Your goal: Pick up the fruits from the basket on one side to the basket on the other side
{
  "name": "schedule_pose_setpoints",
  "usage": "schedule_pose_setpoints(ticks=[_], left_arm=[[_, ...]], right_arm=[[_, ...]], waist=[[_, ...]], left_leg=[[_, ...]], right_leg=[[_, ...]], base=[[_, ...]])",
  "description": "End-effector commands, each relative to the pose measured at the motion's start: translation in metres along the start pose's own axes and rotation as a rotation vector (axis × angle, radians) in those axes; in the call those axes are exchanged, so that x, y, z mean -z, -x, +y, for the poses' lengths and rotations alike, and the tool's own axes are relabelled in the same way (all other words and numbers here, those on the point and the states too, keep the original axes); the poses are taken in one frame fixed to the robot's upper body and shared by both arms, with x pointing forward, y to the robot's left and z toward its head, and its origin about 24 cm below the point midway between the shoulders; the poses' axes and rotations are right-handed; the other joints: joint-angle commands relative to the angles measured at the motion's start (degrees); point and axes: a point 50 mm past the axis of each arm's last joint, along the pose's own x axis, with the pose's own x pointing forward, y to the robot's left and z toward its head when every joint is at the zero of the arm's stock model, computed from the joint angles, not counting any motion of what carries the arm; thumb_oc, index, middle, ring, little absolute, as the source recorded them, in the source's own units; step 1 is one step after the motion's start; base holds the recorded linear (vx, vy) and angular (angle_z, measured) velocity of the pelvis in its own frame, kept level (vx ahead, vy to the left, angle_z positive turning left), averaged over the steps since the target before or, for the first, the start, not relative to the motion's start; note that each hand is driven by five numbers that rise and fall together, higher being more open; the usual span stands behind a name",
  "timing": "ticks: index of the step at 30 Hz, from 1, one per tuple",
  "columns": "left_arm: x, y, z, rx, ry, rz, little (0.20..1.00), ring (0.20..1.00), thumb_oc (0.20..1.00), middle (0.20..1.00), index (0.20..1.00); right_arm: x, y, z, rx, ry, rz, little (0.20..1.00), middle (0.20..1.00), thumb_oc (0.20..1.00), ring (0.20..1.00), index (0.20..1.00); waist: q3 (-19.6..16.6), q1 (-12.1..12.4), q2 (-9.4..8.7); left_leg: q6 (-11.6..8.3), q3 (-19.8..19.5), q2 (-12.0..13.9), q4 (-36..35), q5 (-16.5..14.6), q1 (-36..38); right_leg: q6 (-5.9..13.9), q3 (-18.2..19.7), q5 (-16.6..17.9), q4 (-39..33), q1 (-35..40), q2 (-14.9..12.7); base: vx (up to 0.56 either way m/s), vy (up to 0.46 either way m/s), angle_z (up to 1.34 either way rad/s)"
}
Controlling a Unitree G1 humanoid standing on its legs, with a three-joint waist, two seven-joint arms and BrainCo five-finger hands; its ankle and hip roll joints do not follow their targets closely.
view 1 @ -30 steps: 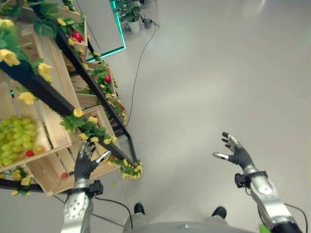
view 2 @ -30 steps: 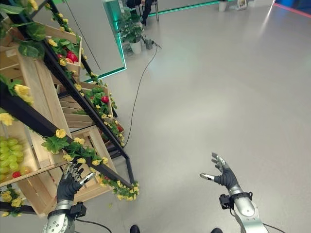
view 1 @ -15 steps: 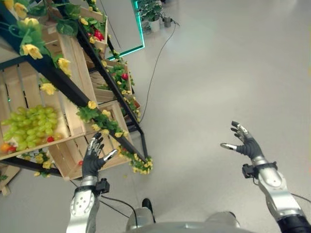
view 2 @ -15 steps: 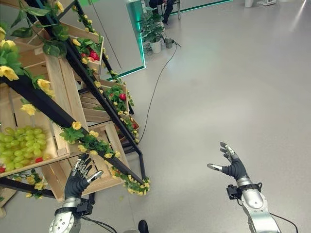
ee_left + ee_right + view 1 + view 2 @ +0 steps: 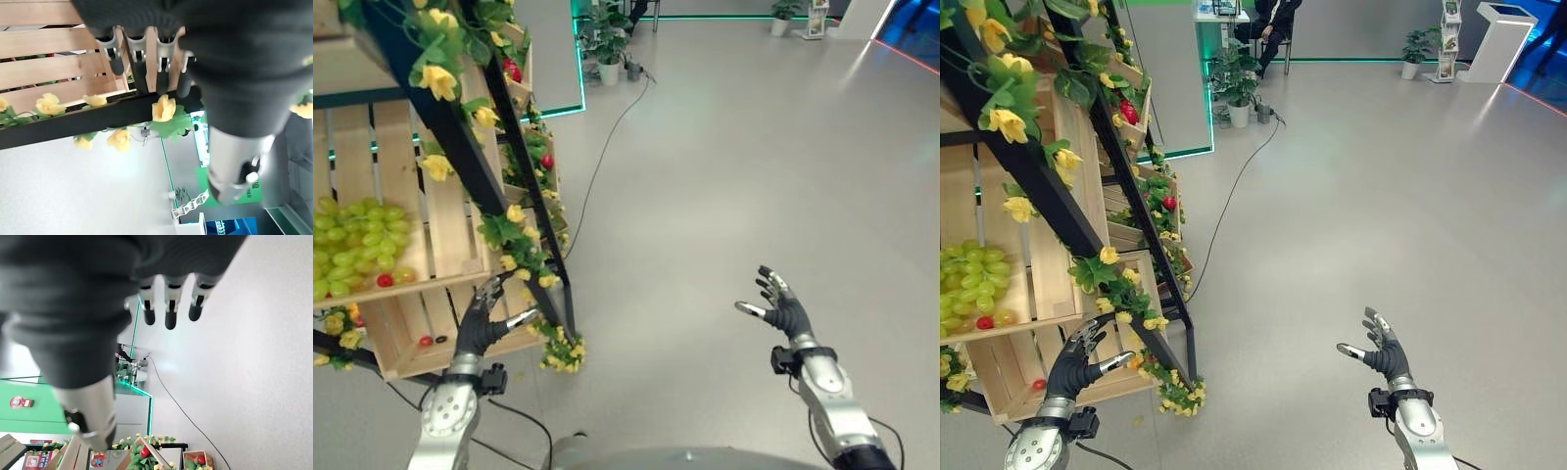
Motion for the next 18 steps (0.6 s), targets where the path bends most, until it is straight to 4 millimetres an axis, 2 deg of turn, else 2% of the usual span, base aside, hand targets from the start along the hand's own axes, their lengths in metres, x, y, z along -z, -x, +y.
schedule_pose_setpoints(ticks=[1, 2, 3, 6, 7, 9, 10, 11, 12, 13, 14, 15, 16, 17, 18], left_arm=[[-0.041, -0.008, -0.001, 0.008, -0.044, -0.210, 1.000, 1.000, 1.000, 1.000, 1.000], [-0.041, -0.008, -0.001, 0.013, -0.052, -0.211, 1.000, 1.000, 1.000, 1.000, 1.000], [-0.046, -0.009, -0.002, 0.036, -0.086, -0.231, 1.000, 1.000, 1.000, 1.000, 1.000], [-0.048, -0.008, -0.001, 0.042, -0.098, -0.241, 1.000, 1.000, 1.000, 1.000, 1.000], [-0.049, -0.008, -0.001, 0.055, -0.096, -0.247, 1.000, 1.000, 1.000, 1.000, 1.000], [-0.050, -0.009, -0.002, 0.065, -0.091, -0.249, 1.000, 1.000, 1.000, 1.000, 1.000], [-0.051, -0.010, -0.001, 0.066, -0.090, -0.252, 1.000, 1.000, 1.000, 1.000, 1.000], [-0.051, -0.010, -0.001, 0.066, -0.089, -0.252, 1.000, 1.000, 1.000, 1.000, 1.000], [-0.052, -0.012, -0.001, 0.071, -0.091, -0.256, 1.000, 1.000, 1.000, 1.000, 1.000], [-0.053, -0.014, -0.001, 0.072, -0.084, -0.261, 1.000, 1.000, 1.000, 1.000, 1.000], [-0.053, -0.014, -0.002, 0.073, -0.083, -0.262, 1.000, 1.000, 1.000, 1.000, 1.000], [-0.058, -0.015, 0.000, 0.067, -0.078, -0.284, 1.000, 1.000, 1.000, 1.000, 1.000], [-0.058, -0.015, 0.000, 0.068, -0.076, -0.285, 1.000, 1.000, 1.000, 1.000, 1.000], [-0.061, -0.014, 0.001, 0.065, -0.075, -0.297, 1.000, 1.000, 1.000, 1.000, 1.000], [-0.067, -0.016, 0.003, 0.055, -0.065, -0.328, 1.000, 1.000, 1.000, 1.000, 1.000]], right_arm=[[-0.024, -0.011, -0.011, 0.024, 0.030, -0.116, 1.000, 1.000, 1.000, 1.000, 1.000], [-0.023, -0.010, -0.011, 0.026, 0.022, -0.110, 1.000, 1.000, 1.000, 1.000, 1.000], [-0.019, -0.006, -0.018, 0.049, 0.016, -0.097, 1.000, 1.000, 1.000, 1.000, 1.000], [-0.018, -0.002, -0.025, 0.078, 0.018, -0.094, 1.000, 1.000, 1.000, 1.000, 1.000], [-0.017, 0.004, -0.036, 0.119, 0.010, -0.094, 1.000, 1.000, 1.000, 1.000, 1.000], [-0.015, 0.011, -0.048, 0.173, 0.004, -0.094, 1.000, 1.000, 1.000, 1.000, 1.000], [-0.015, 0.014, -0.055, 0.195, 0.005, -0.094, 1.000, 1.000, 1.000, 1.000, 1.000], [-0.015, 0.015, -0.055, 0.196, 0.005, -0.093, 1.000, 1.000, 1.000, 1.000, 1.000], [-0.015, 0.016, -0.064, 0.232, 0.012, -0.097, 1.000, 1.000, 1.000, 1.000, 1.000], [-0.017, 0.017, -0.071, 0.268, 0.011, -0.104, 1.000, 1.000, 1.000, 1.000, 1.000], [-0.017, 0.017, -0.071, 0.269, 0.012, -0.104, 1.000, 1.000, 1.000, 1.000, 1.000], [-0.019, 0.015, -0.080, 0.324, 0.012, -0.111, 1.000, 1.000, 1.000, 1.000, 1.000], [-0.019, 0.015, -0.080, 0.326, 0.013, -0.112, 1.000, 1.000, 1.000, 1.000, 1.000], [-0.022, 0.014, -0.084, 0.348, 0.028, -0.116, 1.000, 1.000, 1.000, 1.000, 1.000], [-0.022, 0.014, -0.088, 0.365, 0.056, -0.111, 1.000, 1.000, 1.000, 1.000, 1.000]], waist=[[-0.1, 0.0, 1.67], [-0.2, -0.2, 1.50], [-0.2, -1.1, 0.61], [-0.1, -2.3, 0.18], [0.0, -4.0, -0.30], [0.4, -5.8, -0.69], [0.6, -6.6, -0.76], [0.6, -6.4, -0.75], [0.8, -7.6, -0.23], [0.7, -7.8, -0.01], [0.8, -7.7, 0.09], [0.4, -6.7, 0.81], [0.5, -7.0, 0.89], [0.2, -7.0, 1.39], [-0.9, -7.3, 2.14]], left_leg=[[5.32, 2.3, -1.3, -0.8, -5.7, 4.5], [5.32, 2.5, -1.6, 0.3, -6.1, 4.5], [5.59, 3.8, -2.4, 2.8, -6.1, 4.0], [5.74, 4.9, -2.5, 4.9, -7.0, 4.2], [6.20, 6.9, -2.4, 6.0, -7.8, 4.7], [6.81, 9.2, -2.6, 6.4, -7.9, 5.4], [7.12, 10.3, -2.7, 6.3, -7.9, 5.8], [7.13, 10.4, -2.7, 6.3, -7.9, 5.8], [7.40, 12.0, -2.6, 6.2, -8.8, 6.7], [7.69, 14.1, -2.9, 6.0, -9.1, 7.4], [7.74, 14.2, -2.9, 5.8, -9.1, 7.5], [8.37, 18.0, -3.4, 4.3, -8.5, 7.8], [8.41, 17.7, -3.4, 4.0, -8.4, 7.9], [8.37, 19.4, -3.2, 3.2, -7.6, 7.9], [7.71, 22.7, -2.3, 2.0, -6.5, 7.4]], right_leg=[[2.44, 0.2, 8.0, -0.8, -8.1, 4.0], [2.54, 0.4, 8.4, -0.6, -8.2, 3.8], [1.80, -0.2, 9.9, -1.0, -8.3, 3.0], [2.31, 1.2, 11.4, -0.5, -8.9, 3.0], [2.99, 3.5, 13.1, -0.5, -10.0, 3.5], [3.81, 5.3, 15.2, 0.3, -11.7, 4.2], [3.97, 5.7, 15.8, 1.1, -12.6, 4.5], [3.97, 5.9, 15.8, 1.1, -12.7, 4.5], [3.97, 5.1, 15.3, 3.5, -14.1, 5.6], [3.97, 2.1, 16.3, 4.6, -14.1, 4.8], [3.97, 2.1, 16.3, 4.7, -14.1, 4.8], [3.97, -8.0, 17.4, 5.4, -11.3, 0.5], [3.97, -8.4, 17.3, 5.4, -10.9, 0.4], [3.97, -13.0, 17.0, 5.6, -8.9, -1.5], [3.97, -16.2, 15.9, 3.2, -5.8, -4.8]], base=[[0.02, 0.107, 0.02], [-0.05, 0.110, -0.02], [-0.05, 0.129, -0.13], [-0.05, 0.087, -0.10], [-0.10, 0.127, -0.21], [-0.11, 0.114, -0.59], [-0.07, 0.074, -0.58], [-0.09, 0.096, -0.74], [-0.07, 0.087, -1.02], [-0.07, 0.090, -1.34], [-0.12, 0.081, -1.36], [-0.09, 0.053, -1.10], [-0.12, 0.038, -0.92], [-0.09, -0.110, -0.37], [-0.10, -0.190, -0.07]])
